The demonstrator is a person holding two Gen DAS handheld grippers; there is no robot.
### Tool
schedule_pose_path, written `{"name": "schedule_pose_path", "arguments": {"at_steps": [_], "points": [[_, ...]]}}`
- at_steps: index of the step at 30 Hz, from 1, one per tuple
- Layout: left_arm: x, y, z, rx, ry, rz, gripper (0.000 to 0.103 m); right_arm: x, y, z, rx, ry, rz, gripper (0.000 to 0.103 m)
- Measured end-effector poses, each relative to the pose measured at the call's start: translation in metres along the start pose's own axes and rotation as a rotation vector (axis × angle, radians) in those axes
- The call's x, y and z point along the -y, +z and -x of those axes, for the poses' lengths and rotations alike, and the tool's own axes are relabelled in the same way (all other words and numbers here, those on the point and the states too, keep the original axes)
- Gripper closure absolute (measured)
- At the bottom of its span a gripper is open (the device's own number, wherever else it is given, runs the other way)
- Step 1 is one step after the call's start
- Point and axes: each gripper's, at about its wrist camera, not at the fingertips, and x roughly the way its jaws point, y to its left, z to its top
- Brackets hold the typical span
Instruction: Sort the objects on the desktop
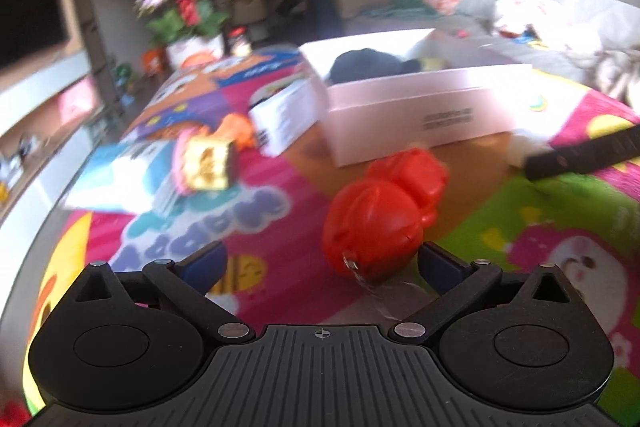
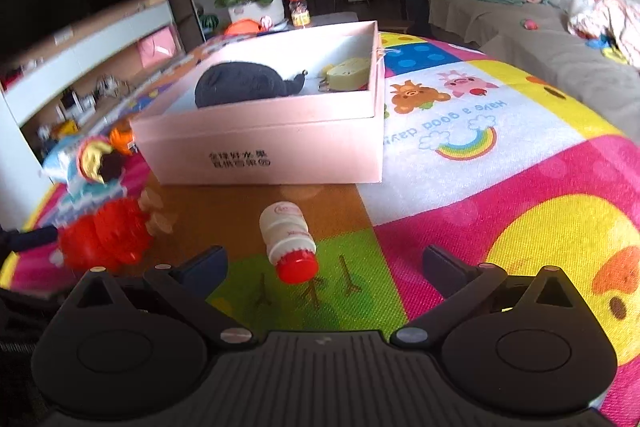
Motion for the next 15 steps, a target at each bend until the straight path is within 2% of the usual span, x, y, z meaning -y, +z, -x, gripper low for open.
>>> {"name": "schedule_pose_path", "arguments": {"at_steps": [2, 4, 5, 8, 11, 12, 15], "points": [[-0.012, 0.0, -0.005, -0.04, -0.001, 0.062, 0.0, -0.008, -0.002, 0.0, -0.005, -0.015, 0.049, 0.0], [-0.025, -0.001, -0.008, -0.072, -0.033, 0.137, 0.0, -0.014, -0.004, 0.001, -0.012, -0.002, 0.092, 0.0], [-0.029, -0.002, -0.007, -0.066, -0.045, 0.148, 0.0, -0.015, -0.005, 0.002, -0.013, -0.007, 0.102, 0.0], [-0.029, -0.004, -0.005, -0.067, -0.048, 0.126, 0.0, -0.012, -0.006, 0.007, 0.008, -0.067, 0.123, 0.0], [-0.029, -0.005, -0.005, -0.074, -0.05, 0.128, 0.0, -0.01, -0.007, 0.009, 0.055, -0.235, 0.168, 0.007], [-0.028, -0.004, -0.005, -0.078, -0.05, 0.125, 0.0, -0.007, -0.006, 0.01, 0.064, -0.251, 0.165, 0.007], [-0.026, -0.003, -0.005, -0.087, -0.044, 0.112, 0.0, 0.004, -0.004, 0.009, 0.041, -0.199, 0.101, 0.007]]}}
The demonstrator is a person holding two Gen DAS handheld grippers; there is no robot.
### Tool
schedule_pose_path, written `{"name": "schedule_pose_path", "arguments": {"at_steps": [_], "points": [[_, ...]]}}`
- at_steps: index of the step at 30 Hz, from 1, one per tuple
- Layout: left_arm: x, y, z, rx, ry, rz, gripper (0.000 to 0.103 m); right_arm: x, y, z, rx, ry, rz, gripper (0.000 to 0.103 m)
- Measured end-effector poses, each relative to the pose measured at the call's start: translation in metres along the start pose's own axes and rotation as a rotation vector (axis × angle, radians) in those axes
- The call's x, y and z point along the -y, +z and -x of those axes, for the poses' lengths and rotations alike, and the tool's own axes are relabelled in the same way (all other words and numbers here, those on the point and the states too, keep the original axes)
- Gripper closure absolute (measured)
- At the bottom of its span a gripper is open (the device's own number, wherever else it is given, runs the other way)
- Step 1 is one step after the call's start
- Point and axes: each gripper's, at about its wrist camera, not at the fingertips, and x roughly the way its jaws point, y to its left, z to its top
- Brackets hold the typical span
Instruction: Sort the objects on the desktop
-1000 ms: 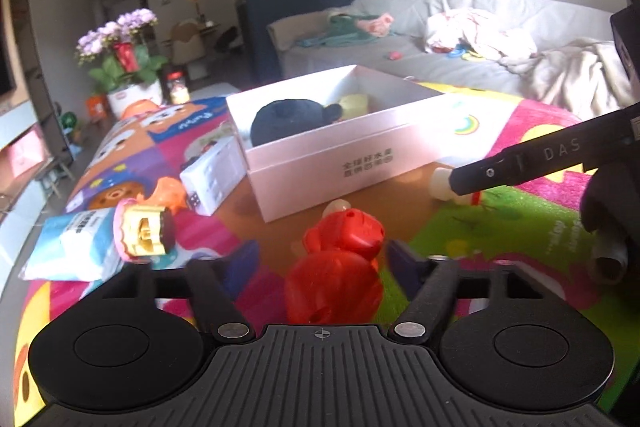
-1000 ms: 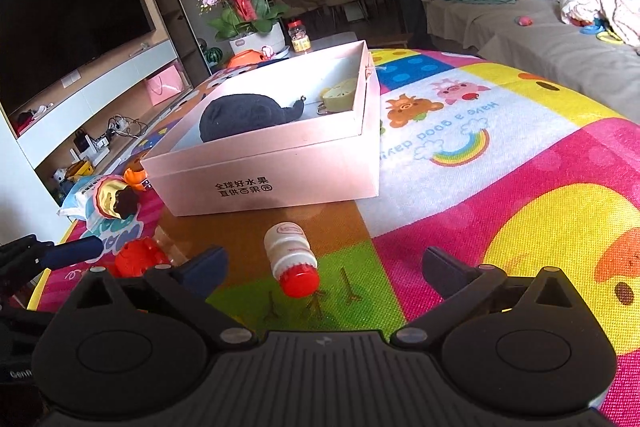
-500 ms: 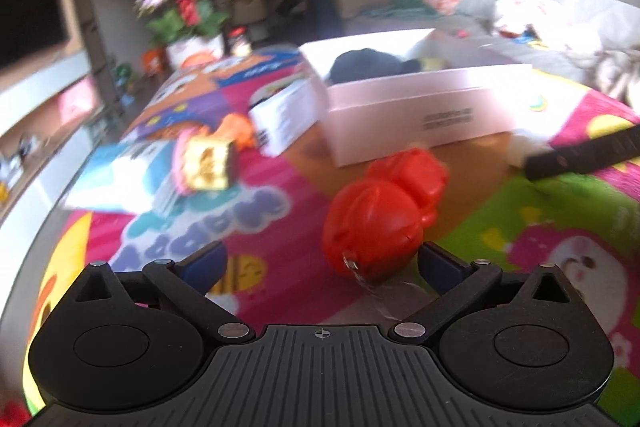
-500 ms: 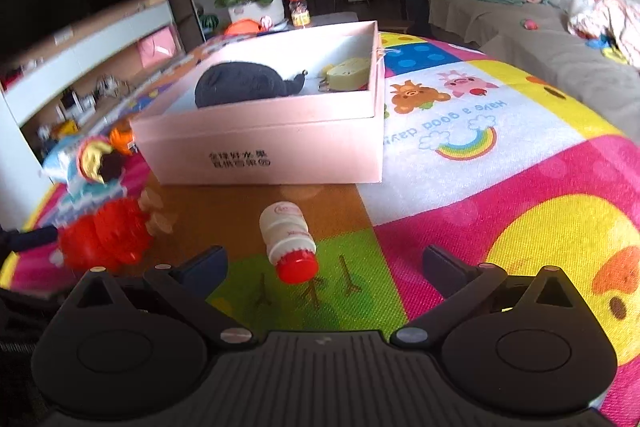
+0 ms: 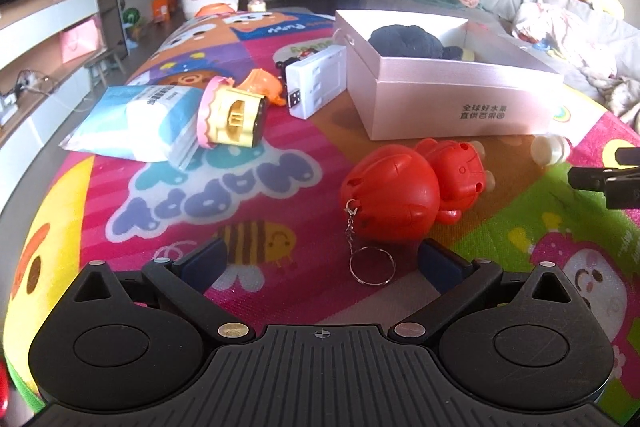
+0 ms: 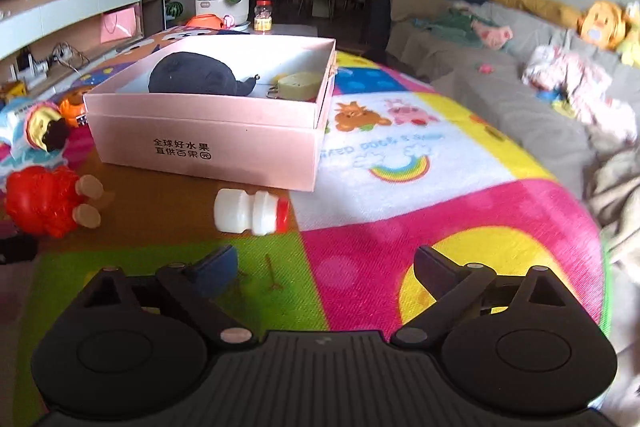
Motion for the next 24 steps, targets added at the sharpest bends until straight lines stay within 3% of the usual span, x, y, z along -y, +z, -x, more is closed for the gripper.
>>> {"name": "schedule_pose_path", "arguments": {"at_steps": [3, 7, 10, 16, 18, 21, 24], "points": [[0.0, -0.001, 0.002, 0.011, -0.006, -0.012, 0.0, 0.002, 0.0, -0.004, -0.019, 0.011, -0.01, 0.006], [0.012, -0.002, 0.01, 0.049, -0.089, -0.073, 0.0, 0.005, 0.0, -0.007, -0.039, 0.029, -0.044, 0.002], [0.031, 0.005, 0.01, 0.111, -0.086, -0.136, 0.0, 0.007, -0.001, -0.007, -0.041, 0.029, -0.055, 0.0], [0.048, 0.024, -0.003, 0.157, -0.084, -0.205, 0.003, 0.002, -0.002, 0.0, -0.004, 0.069, -0.019, 0.0], [0.048, 0.025, -0.005, 0.125, -0.132, -0.204, 0.015, -0.002, 0.0, 0.005, 0.021, 0.104, 0.018, 0.0], [0.046, 0.021, 0.002, 0.082, -0.242, -0.206, 0.014, -0.011, 0.008, 0.005, 0.035, 0.135, 0.074, 0.0], [0.048, 0.014, 0.014, 0.087, -0.303, -0.226, 0.011, -0.013, 0.02, -0.005, 0.013, 0.181, 0.058, 0.005]]}}
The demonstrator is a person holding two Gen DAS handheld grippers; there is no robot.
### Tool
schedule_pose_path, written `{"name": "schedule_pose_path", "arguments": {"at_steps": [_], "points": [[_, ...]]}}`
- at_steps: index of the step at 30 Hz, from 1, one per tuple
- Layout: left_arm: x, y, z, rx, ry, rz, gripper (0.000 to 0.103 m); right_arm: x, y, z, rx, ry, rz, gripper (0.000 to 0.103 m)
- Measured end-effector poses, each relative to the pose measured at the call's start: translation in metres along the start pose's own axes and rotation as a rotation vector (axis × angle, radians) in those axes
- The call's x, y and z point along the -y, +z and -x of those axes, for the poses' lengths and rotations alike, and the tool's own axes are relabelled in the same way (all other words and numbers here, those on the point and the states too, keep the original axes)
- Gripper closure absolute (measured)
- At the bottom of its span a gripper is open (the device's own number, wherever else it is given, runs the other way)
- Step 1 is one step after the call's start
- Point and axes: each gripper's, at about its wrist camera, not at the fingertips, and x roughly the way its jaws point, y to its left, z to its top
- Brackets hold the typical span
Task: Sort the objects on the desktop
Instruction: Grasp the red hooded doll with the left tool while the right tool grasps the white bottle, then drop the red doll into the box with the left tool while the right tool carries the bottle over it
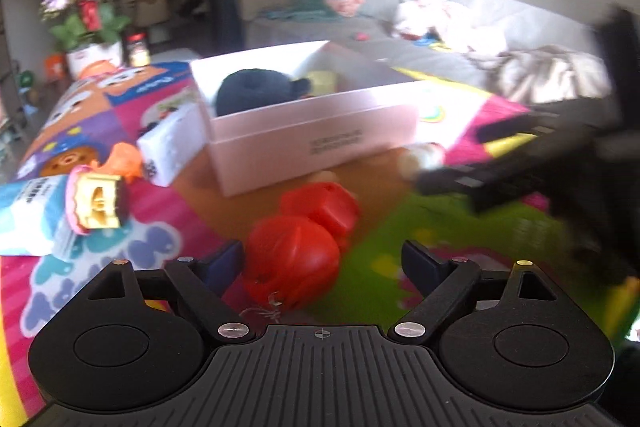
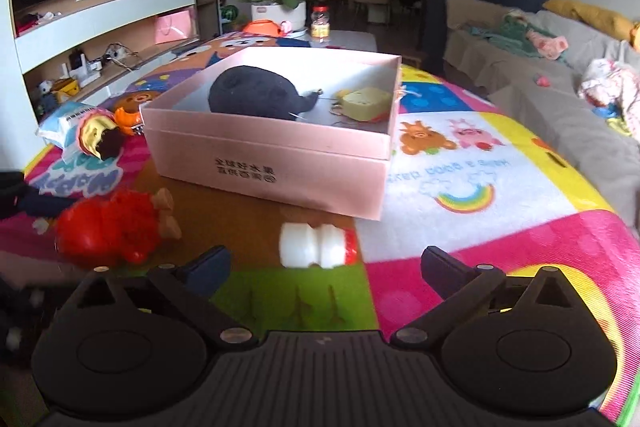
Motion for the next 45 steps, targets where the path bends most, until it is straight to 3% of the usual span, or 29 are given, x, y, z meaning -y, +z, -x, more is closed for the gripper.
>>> {"name": "schedule_pose_path", "arguments": {"at_steps": [5, 7, 9, 13, 15, 18, 20, 25, 28, 32, 33, 34, 39, 45], "points": [[0.014, -0.002, 0.0, 0.038, 0.14, -0.093, 0.01, -0.001, 0.006, -0.023, -0.044, 0.001, -0.019, 0.035], [0.012, 0.002, -0.007, 0.029, 0.156, -0.086, 0.011, -0.003, 0.008, -0.02, -0.052, 0.012, -0.017, 0.059], [0.013, 0.003, -0.016, 0.025, 0.171, -0.091, 0.015, -0.002, 0.009, -0.015, -0.067, 0.04, -0.029, 0.06], [0.02, 0.0, -0.026, 0.001, 0.215, -0.13, 0.042, -0.005, 0.007, 0.009, -0.071, 0.046, 0.011, 0.06], [0.026, -0.003, -0.019, 0.012, 0.226, -0.16, 0.045, -0.005, 0.005, 0.024, -0.087, 0.078, 0.022, 0.06], [0.034, -0.004, -0.001, 0.032, 0.216, -0.178, 0.045, -0.006, 0.005, 0.051, -0.076, 0.112, 0.047, 0.06], [0.038, 0.005, 0.016, 0.075, 0.193, -0.18, 0.045, -0.006, 0.013, 0.077, -0.015, 0.118, 0.067, 0.06], [0.046, 0.061, 0.05, 0.298, 0.228, -0.223, 0.046, 0.007, 0.054, 0.142, 0.222, 0.133, 0.034, 0.06], [0.052, 0.096, 0.043, 0.387, 0.262, -0.272, 0.046, 0.014, 0.07, 0.161, 0.327, 0.096, 0.033, 0.06], [0.063, 0.125, 0.004, 0.46, 0.296, -0.357, 0.044, 0.028, 0.081, 0.154, 0.341, 0.088, 0.002, 0.06], [0.066, 0.128, -0.01, 0.479, 0.319, -0.384, 0.038, 0.032, 0.083, 0.15, 0.333, 0.082, -0.013, 0.06], [0.065, 0.129, -0.023, 0.472, 0.325, -0.399, 0.024, 0.037, 0.085, 0.145, 0.318, 0.073, -0.032, 0.06], [0.04, 0.105, -0.036, 0.325, 0.216, -0.246, 0.009, 0.053, 0.085, 0.125, 0.267, 0.045, -0.071, 0.06], [-0.004, 0.061, -0.024, 0.169, 0.178, -0.033, 0.007, 0.048, 0.115, 0.1, 0.242, 0.098, -0.078, 0.06]]}}
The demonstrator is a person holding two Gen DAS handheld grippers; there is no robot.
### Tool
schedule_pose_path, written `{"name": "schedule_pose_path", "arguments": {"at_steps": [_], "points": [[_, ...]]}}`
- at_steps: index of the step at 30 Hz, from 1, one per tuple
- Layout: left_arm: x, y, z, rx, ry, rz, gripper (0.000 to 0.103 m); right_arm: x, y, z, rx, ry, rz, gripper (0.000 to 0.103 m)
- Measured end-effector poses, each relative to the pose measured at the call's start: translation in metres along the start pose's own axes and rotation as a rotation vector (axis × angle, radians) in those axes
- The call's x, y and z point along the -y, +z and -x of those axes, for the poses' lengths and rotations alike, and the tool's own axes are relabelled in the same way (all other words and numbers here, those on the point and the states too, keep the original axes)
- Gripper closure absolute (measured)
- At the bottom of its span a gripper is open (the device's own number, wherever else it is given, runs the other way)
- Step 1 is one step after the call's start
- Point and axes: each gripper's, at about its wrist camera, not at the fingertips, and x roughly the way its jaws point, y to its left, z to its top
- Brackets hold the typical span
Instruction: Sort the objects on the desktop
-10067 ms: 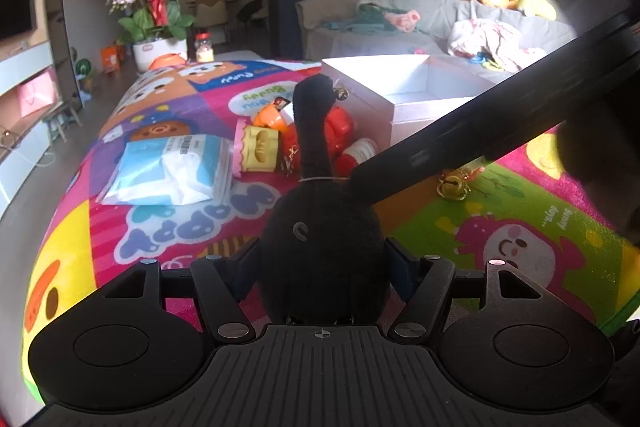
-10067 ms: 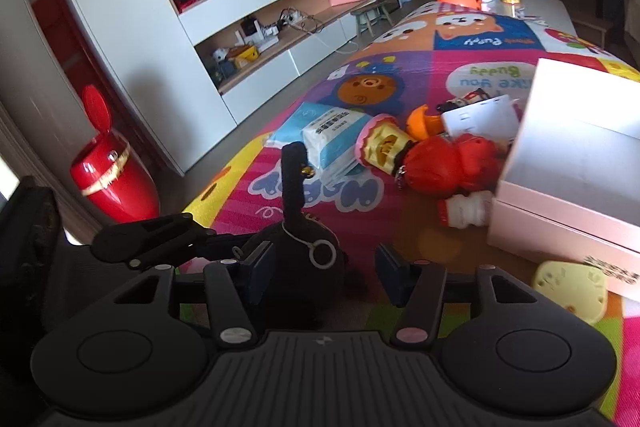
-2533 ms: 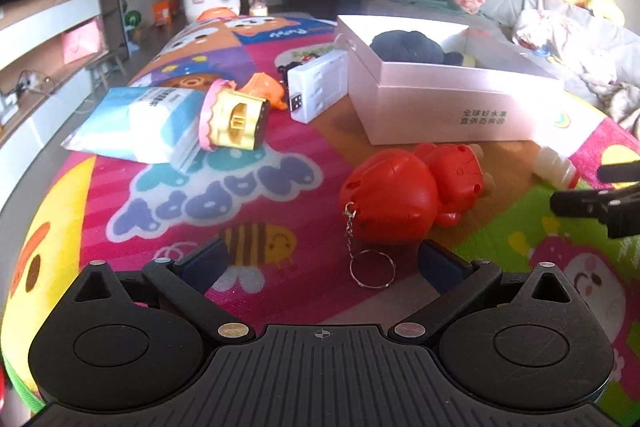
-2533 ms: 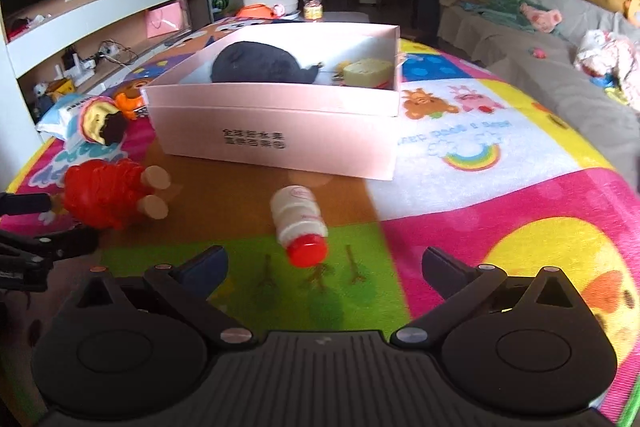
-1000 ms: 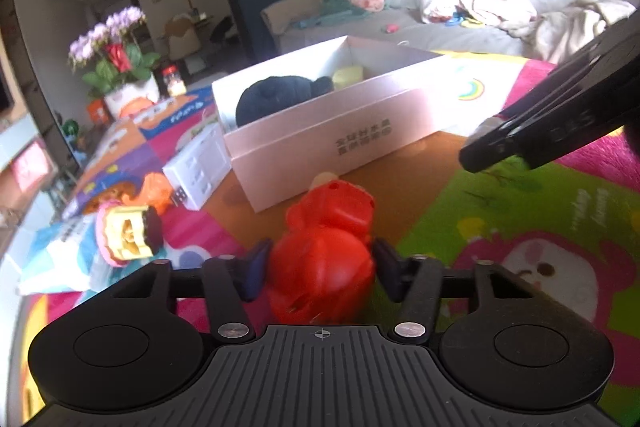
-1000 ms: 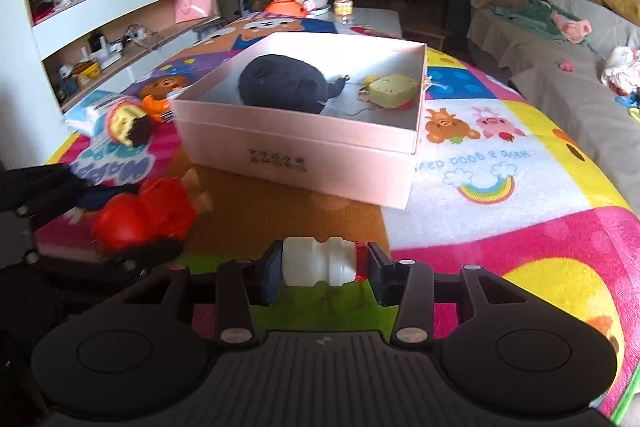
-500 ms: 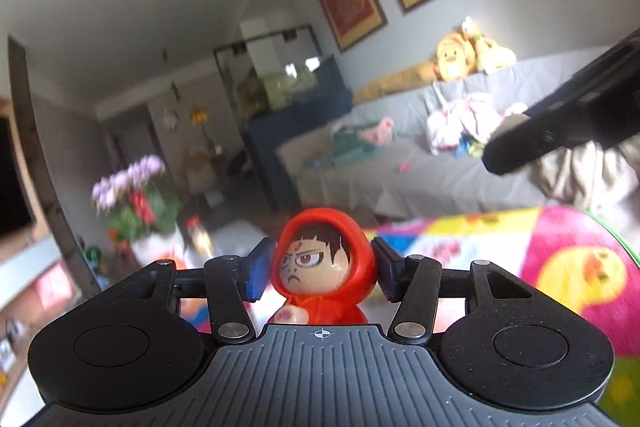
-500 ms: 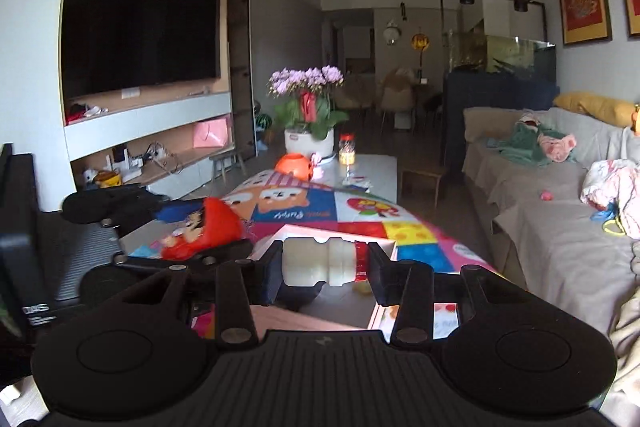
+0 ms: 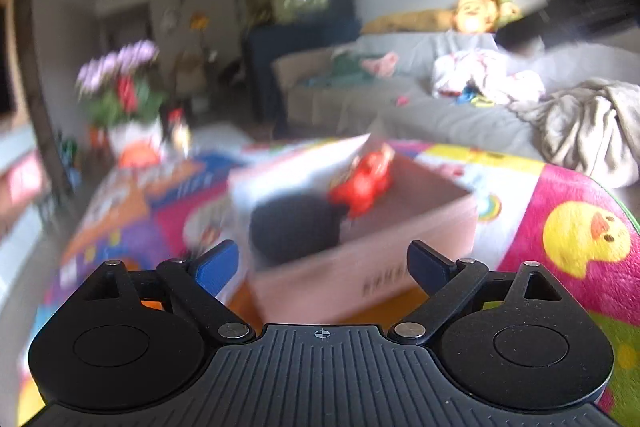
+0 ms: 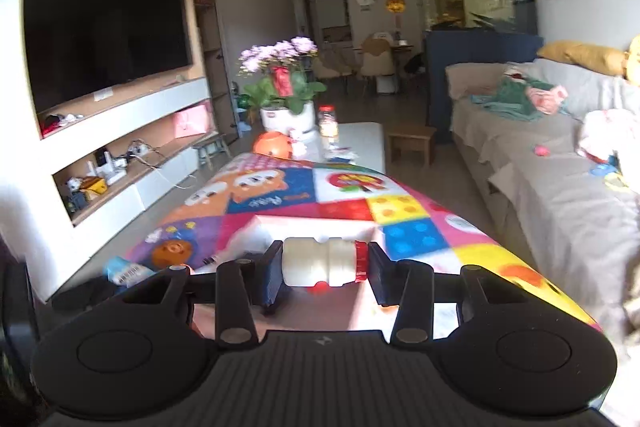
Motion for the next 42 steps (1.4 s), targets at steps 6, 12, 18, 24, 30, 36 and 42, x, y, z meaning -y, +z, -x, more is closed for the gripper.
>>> {"name": "schedule_pose_path", "arguments": {"at_steps": [6, 12, 18, 24, 30, 36, 42], "points": [[-0.037, -0.019, 0.015, -0.019, 0.068, 0.101, 0.006, -0.031, 0.05, -0.072, -0.005, 0.068, -0.012, 0.058], [-0.07, -0.038, 0.031, -0.036, 0.168, 0.181, 0.002, -0.057, 0.053, -0.132, -0.065, -0.002, -0.015, 0.043], [-0.097, -0.059, 0.033, -0.08, 0.245, 0.233, 0.002, -0.084, 0.013, -0.152, -0.179, 0.02, 0.066, 0.043], [-0.116, -0.073, 0.039, -0.132, 0.342, 0.294, 0.001, -0.137, -0.011, -0.19, -0.386, 0.133, 0.105, 0.072], [-0.116, -0.078, 0.04, -0.144, 0.335, 0.294, 0.0, -0.196, -0.02, -0.223, -0.333, 0.053, 0.27, 0.073], [-0.106, -0.078, 0.042, -0.121, 0.339, 0.248, 0.0, -0.205, -0.026, -0.255, -0.432, 0.004, 0.316, 0.074], [-0.111, -0.079, 0.039, -0.12, 0.292, 0.269, 0.0, -0.204, -0.054, -0.212, -0.567, 0.147, 0.402, 0.077]]}}
